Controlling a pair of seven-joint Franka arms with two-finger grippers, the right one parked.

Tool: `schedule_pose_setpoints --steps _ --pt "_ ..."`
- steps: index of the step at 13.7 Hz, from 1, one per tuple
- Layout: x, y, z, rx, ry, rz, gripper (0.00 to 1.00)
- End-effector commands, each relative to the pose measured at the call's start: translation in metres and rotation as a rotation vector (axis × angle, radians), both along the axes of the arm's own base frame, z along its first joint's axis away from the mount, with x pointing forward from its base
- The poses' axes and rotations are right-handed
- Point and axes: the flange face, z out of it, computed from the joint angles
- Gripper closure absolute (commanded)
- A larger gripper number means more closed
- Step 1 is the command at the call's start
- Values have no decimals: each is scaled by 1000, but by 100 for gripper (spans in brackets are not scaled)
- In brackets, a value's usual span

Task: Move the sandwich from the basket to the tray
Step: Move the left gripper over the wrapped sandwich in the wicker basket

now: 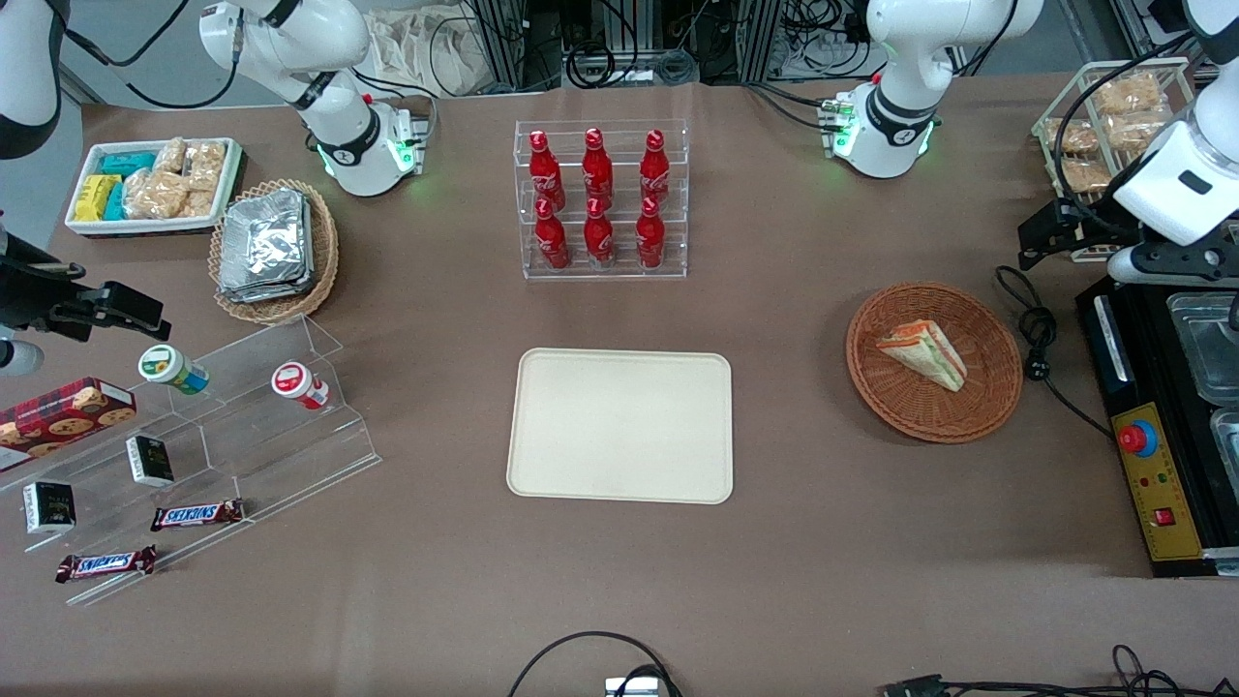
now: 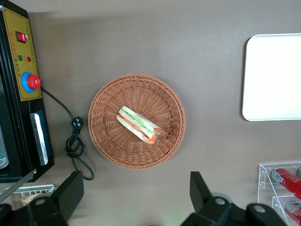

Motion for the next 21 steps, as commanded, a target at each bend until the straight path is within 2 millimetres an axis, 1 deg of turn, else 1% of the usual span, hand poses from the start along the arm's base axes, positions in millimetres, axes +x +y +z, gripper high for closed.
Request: schedule_pose_setpoints --steps 1,3,5,7,9,10,13,16,21 --pt "-1 1 4 -18 23 0 0" --pt "1 1 6 -17 20 -2 0" --pt "5 2 0 -16 32 14 0" --pt "6 3 -11 -3 52 137 0" --pt "5 5 -40 12 71 198 0" --pt "0 6 -60 21 74 208 0" --pt "-20 9 -104 58 27 296 0" --pt "-43 10 -140 60 -11 404 0" --pt "-55 11 -191 55 -64 591 0"
